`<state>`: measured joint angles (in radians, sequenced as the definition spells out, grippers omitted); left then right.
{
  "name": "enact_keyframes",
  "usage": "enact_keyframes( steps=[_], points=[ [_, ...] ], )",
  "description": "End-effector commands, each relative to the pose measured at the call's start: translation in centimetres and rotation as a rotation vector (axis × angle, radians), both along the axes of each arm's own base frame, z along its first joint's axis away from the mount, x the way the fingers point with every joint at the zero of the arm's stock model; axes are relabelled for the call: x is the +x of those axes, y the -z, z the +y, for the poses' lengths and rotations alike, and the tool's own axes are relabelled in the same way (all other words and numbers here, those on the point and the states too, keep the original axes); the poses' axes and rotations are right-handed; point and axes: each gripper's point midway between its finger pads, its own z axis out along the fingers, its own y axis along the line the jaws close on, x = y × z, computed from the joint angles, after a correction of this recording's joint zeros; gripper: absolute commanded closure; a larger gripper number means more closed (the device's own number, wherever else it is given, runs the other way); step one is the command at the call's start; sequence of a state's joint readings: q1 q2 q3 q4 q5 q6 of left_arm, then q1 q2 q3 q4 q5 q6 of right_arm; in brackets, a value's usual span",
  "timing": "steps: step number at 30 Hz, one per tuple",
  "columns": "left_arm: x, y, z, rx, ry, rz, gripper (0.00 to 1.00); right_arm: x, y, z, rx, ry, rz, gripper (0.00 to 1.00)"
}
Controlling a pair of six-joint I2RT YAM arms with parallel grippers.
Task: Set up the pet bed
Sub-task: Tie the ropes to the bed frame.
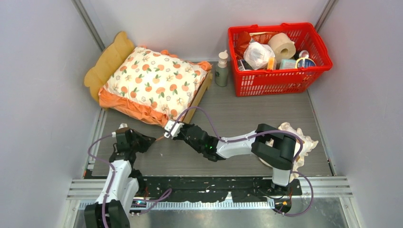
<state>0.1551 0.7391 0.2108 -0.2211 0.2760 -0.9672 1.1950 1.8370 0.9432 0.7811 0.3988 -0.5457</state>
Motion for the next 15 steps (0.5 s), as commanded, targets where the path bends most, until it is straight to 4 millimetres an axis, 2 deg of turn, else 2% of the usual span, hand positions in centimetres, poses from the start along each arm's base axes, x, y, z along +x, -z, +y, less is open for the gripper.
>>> enact_keyframes(
  steps=[1, 5, 9, 15],
  points=[
    [0.5, 0.1, 1.6, 0.081, -0.045, 0.011, 1.0, 3.5, -7.5, -2.3, 0.279, 0.151, -0.063, 0.95],
    [0.4, 0.6, 2.0, 0.102, -0.046, 0.039, 1.0, 3.7, -7.0, -4.4, 0.324, 0.188, -0.046, 0.95],
    [0.3, 1.2, 1.4, 0.099, -0.026, 0.058, 1.0, 4.0, -6.3, -6.1, 0.344, 0.244, -0.038, 0.95],
    [-0.5, 2.4, 0.4, 0.123, -0.016, 0.083, 1.0, 3.8, -6.1, -7.5, 0.41, 0.283, -0.017, 0.95]
  ],
)
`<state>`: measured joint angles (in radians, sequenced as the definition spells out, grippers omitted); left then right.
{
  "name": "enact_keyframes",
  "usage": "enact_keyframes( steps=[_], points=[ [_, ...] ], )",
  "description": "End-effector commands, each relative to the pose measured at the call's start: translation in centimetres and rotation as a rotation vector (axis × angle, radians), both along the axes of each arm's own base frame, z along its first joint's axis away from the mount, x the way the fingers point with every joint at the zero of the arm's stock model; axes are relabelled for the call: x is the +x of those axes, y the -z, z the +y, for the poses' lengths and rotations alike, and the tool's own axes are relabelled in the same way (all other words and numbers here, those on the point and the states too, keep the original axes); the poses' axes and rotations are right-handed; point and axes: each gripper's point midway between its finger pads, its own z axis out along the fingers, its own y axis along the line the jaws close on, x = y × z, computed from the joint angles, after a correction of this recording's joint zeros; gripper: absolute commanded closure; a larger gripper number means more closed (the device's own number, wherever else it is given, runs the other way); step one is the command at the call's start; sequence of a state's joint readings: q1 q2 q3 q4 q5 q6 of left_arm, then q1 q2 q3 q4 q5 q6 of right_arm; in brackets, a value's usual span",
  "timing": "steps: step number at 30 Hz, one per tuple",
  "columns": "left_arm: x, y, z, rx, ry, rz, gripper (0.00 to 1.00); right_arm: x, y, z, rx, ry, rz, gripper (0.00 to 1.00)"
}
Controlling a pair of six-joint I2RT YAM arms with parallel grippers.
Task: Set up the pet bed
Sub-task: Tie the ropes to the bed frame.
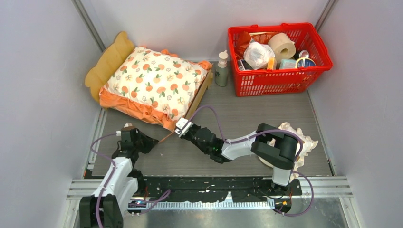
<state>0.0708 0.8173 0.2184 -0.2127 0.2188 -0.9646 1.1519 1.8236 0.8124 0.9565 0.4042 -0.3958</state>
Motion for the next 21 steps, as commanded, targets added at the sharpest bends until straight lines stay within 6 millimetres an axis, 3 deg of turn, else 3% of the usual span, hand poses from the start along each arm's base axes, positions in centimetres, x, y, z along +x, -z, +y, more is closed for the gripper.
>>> enact_keyframes(
  steps=[1, 6, 8, 9, 15, 17, 19, 20, 21],
  points=[
    [-0.1, 1.0, 1.2, 0.082, -0.057, 0.011, 1.0, 3.1, -7.1, -5.1, 0.247, 0.253, -0.075, 0.95],
    [0.3, 0.2, 0.4, 0.065, -0.03, -0.039, 0.99, 2.7, -6.8, -5.0, 0.262, 0.237, -0.029, 0.95],
    [0.3, -0.2, 0.4, 0.07, -0.022, -0.039, 0.82, 2.3, -6.8, -4.8, 0.276, 0.217, 0.005, 0.87],
    [0.3, -0.5, 0.5, 0.077, -0.018, -0.038, 0.77, 2.1, -6.6, -4.7, 0.296, 0.214, 0.03, 0.78],
    [0.4, -3.3, 1.6, 0.139, -0.048, -0.067, 0.62, 0.9, -7.7, -5.5, 0.402, 0.255, 0.188, 0.49],
    [0.8, -5.0, 2.3, 0.181, -0.06, -0.113, 0.5, 0.6, -7.9, -5.5, 0.428, 0.272, 0.262, 0.47],
    [1.3, -7.2, 3.3, 0.25, -0.065, -0.163, 0.26, 0.3, -8.0, -6.0, 0.464, 0.31, 0.334, 0.4],
    [1.6, -8.4, 3.5, 0.277, -0.051, -0.189, 0.07, 0.2, -7.1, -6.5, 0.464, 0.349, 0.383, 0.34],
    [2.0, -10.1, 3.6, 0.298, -0.039, -0.216, 0.01, 0.4, -7.9, -6.5, 0.487, 0.361, 0.396, 0.33]
  ],
)
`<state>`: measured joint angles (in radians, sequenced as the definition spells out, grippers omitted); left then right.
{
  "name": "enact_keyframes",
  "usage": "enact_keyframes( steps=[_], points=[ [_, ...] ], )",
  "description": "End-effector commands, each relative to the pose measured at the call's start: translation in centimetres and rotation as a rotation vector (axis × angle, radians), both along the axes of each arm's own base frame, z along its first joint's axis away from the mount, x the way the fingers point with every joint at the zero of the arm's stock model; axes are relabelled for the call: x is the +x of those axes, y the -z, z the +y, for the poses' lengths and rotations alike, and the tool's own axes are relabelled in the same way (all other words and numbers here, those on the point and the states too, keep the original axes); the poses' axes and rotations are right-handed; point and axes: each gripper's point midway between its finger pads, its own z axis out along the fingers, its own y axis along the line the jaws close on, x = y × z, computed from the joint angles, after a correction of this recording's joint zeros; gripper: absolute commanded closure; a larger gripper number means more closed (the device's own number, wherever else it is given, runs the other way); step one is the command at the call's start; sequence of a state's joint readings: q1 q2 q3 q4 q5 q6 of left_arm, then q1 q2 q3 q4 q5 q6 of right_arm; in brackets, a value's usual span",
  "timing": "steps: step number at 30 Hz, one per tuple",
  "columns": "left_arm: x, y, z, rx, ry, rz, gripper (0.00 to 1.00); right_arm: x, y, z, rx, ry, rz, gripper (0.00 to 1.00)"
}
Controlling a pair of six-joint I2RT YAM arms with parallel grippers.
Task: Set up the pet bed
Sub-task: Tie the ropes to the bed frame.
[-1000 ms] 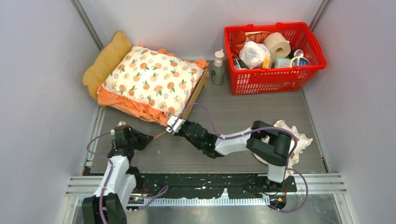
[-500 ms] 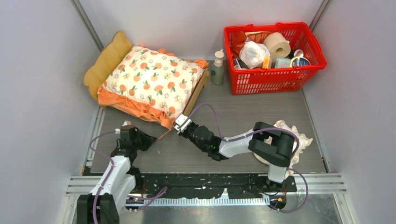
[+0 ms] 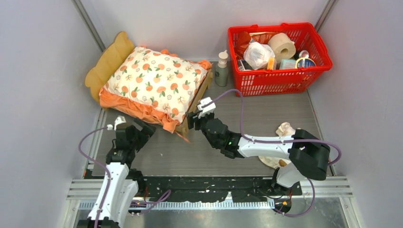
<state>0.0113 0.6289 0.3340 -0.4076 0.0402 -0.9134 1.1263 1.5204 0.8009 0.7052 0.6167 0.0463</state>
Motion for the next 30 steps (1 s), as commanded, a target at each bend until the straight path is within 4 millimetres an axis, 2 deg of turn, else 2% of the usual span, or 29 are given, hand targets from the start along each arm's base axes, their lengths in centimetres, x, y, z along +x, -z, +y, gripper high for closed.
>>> enact_keyframes(
  steps=[1, 2, 3, 5, 9, 11, 12, 13, 14, 15, 16, 19, 22, 25, 30],
  points=[
    [1.6, -6.5, 1.8, 0.164, 0.026, -0.113, 0.01, -0.3, 0.4, -1.3, 0.088, 0.115, 0.213, 0.32],
    [1.7, -7.5, 1.8, 0.182, 0.045, -0.127, 0.01, 0.0, -0.3, -1.1, 0.098, 0.126, 0.225, 0.32],
    [1.9, -8.6, 1.7, 0.197, 0.065, -0.149, 0.0, 0.1, 0.4, -1.6, 0.09, 0.165, 0.256, 0.32],
    [2.4, -10.0, 1.5, 0.217, 0.093, -0.189, 0.0, 0.7, 0.4, -1.8, 0.129, 0.212, 0.282, 0.32],
    [2.5, -10.6, -0.1, 0.193, 0.203, -0.191, 0.0, 1.1, 1.6, -0.7, 0.168, 0.18, 0.338, 0.34],
    [2.1, -9.4, -1.0, 0.15, 0.242, -0.146, 0.02, 0.7, 2.0, 0.5, 0.159, 0.116, 0.357, 0.35],
    [2.0, -8.8, -1.6, 0.115, 0.264, -0.135, 0.05, -0.2, 2.6, 1.6, 0.125, 0.022, 0.364, 0.36],
    [1.7, -7.8, -2.2, 0.068, 0.271, -0.115, 0.1, -0.7, 1.6, 2.7, 0.159, -0.052, 0.331, 0.37],
    [1.6, -6.9, -2.8, 0.018, 0.269, -0.107, 0.14, -2.2, 2.9, 3.5, 0.104, -0.156, 0.322, 0.38],
    [1.5, -6.0, -3.2, -0.025, 0.265, -0.098, 0.14, -2.9, 1.9, 4.2, 0.129, -0.214, 0.283, 0.38],
    [1.3, -5.1, -3.4, -0.062, 0.247, -0.079, 0.13, -3.8, 3.1, 4.1, 0.083, -0.258, 0.272, 0.38],
    [0.7, -2.7, -3.2, -0.158, 0.172, -0.03, 0.14, -5.7, 4.0, 4.1, 0.056, -0.341, 0.235, 0.36],
    [0.6, -1.0, -3.3, -0.273, 0.072, -0.035, 0.2, -6.8, 5.2, 4.2, -0.006, -0.342, 0.209, 0.34],
    [1.4, -0.5, -3.7, -0.405, 0.002, -0.126, 0.29, -7.5, 6.7, 4.5, -0.013, -0.337, 0.231, 0.34],
    [2.0, 0.6, -3.6, -0.54, -0.1, -0.176, 0.31, -8.4, 8.4, 5.4, -0.001, -0.343, 0.26, 0.34]
  ],
)
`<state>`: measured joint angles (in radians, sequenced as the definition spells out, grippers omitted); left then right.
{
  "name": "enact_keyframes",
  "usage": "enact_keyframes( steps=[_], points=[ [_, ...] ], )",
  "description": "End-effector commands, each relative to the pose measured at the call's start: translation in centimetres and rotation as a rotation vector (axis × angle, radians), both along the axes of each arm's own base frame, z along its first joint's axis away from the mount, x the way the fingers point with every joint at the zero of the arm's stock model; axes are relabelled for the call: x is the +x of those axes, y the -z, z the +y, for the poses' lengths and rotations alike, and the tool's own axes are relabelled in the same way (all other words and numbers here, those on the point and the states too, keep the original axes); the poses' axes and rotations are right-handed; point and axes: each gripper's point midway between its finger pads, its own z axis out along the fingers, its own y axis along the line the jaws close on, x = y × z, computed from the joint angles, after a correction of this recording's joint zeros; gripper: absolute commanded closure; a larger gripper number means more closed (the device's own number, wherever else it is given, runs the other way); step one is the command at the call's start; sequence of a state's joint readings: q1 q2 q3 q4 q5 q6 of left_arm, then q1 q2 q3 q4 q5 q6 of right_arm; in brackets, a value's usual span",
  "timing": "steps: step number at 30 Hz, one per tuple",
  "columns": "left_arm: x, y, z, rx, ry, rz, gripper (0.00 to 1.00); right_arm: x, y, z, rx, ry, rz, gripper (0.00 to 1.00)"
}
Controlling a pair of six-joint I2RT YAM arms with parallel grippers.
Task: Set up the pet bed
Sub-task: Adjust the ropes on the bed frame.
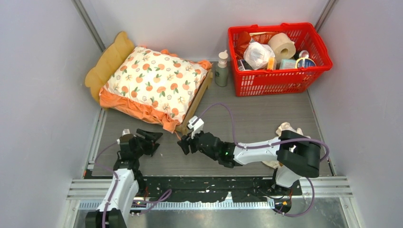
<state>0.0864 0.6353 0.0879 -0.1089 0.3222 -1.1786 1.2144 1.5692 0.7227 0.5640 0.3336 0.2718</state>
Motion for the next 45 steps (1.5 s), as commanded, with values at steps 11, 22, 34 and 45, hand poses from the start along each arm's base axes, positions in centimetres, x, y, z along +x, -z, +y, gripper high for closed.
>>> enact_keyframes(
  steps=[11, 22, 34, 45],
  points=[
    [3.6, -2.1, -0.5, -0.276, -0.176, -0.128, 0.53, -0.7, 1.2, 1.1, 0.071, 0.019, 0.014, 0.36],
    [3.3, -0.3, -2.8, -0.375, -0.18, -0.059, 0.53, -0.5, 1.0, 0.5, 0.074, 0.034, -0.005, 0.37],
    [4.3, -0.1, -5.1, -0.491, -0.155, -0.07, 0.56, -0.6, 1.3, 0.8, 0.077, 0.022, -0.005, 0.36],
    [5.5, -1.5, -4.4, -0.467, -0.176, -0.164, 0.54, -0.6, 1.8, 0.5, 0.051, 0.027, -0.012, 0.37]
  ],
)
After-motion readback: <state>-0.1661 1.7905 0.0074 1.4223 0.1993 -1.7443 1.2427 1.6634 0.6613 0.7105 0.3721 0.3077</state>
